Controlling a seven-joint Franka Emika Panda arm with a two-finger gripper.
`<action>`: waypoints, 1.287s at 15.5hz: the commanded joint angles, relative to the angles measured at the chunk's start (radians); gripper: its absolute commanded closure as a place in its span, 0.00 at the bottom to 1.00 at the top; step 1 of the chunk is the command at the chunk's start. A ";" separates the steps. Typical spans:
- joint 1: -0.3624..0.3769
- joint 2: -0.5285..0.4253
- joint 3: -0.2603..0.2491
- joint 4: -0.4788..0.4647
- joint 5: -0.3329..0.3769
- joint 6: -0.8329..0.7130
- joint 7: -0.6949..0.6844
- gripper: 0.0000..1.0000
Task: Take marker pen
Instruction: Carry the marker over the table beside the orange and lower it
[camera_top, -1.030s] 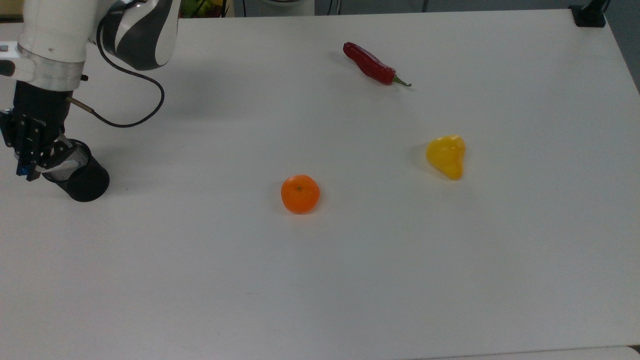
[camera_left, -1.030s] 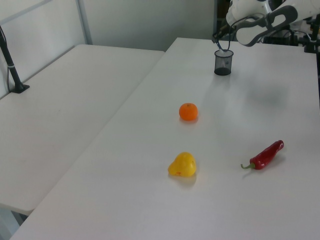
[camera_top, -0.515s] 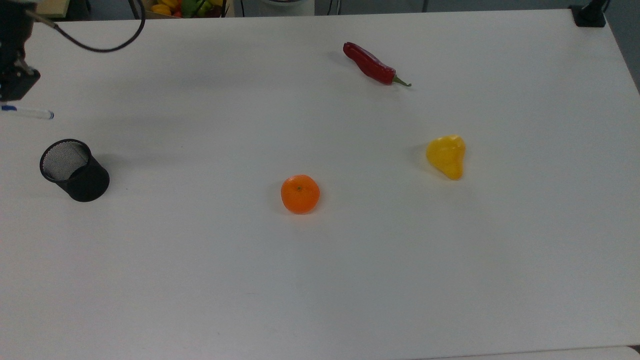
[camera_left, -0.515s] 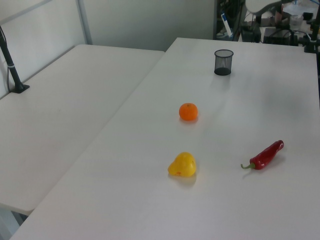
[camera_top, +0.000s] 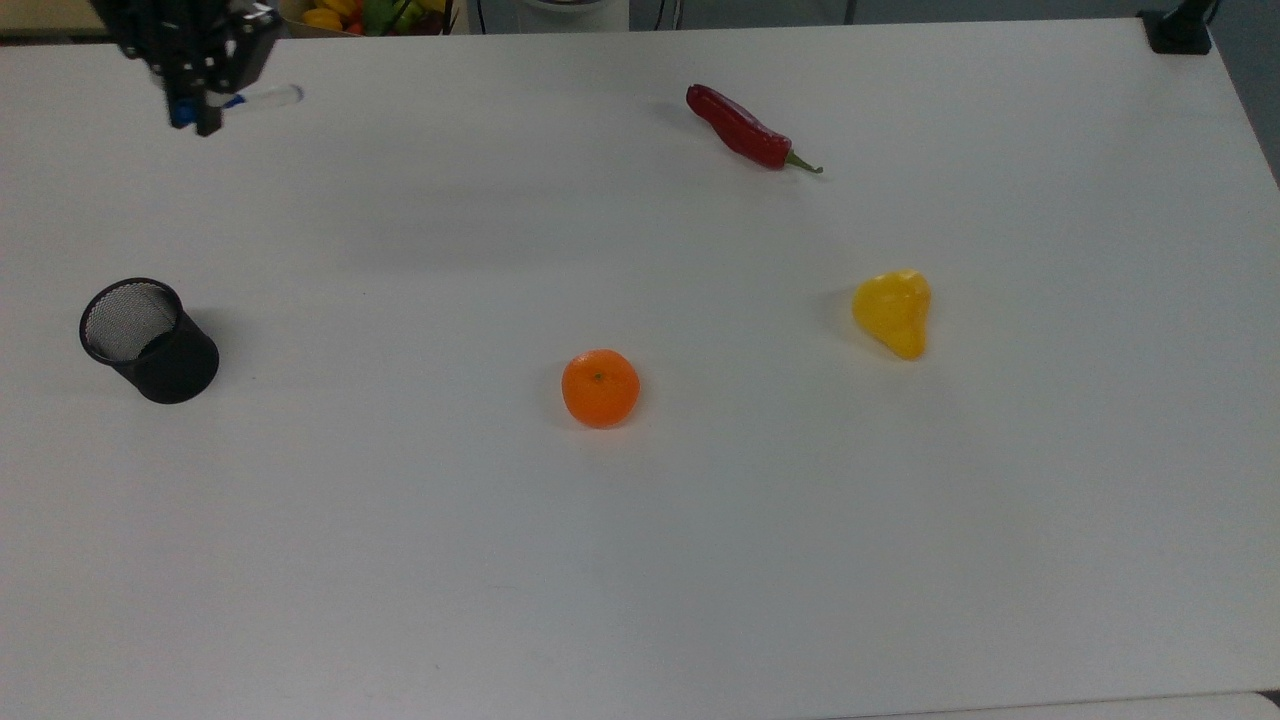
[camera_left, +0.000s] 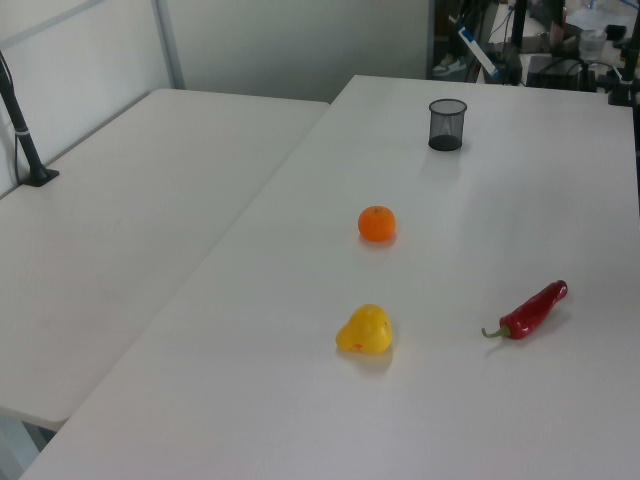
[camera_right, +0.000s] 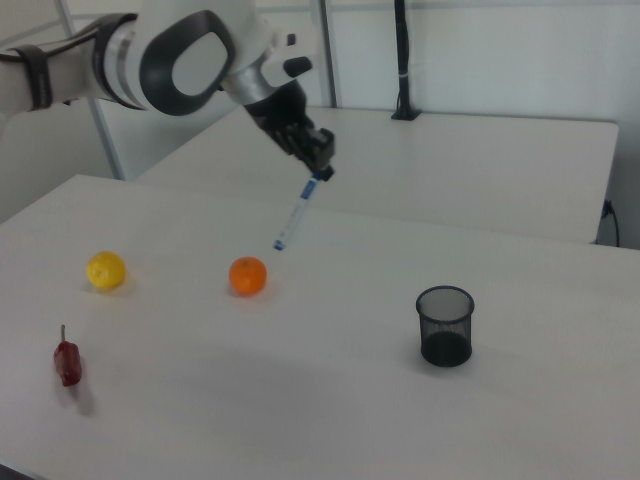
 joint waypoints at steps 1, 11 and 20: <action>0.041 -0.050 0.050 -0.043 0.084 -0.198 -0.067 1.00; 0.047 0.051 0.257 -0.203 0.108 -0.155 -0.078 1.00; 0.075 0.177 0.291 -0.312 0.098 0.124 -0.074 1.00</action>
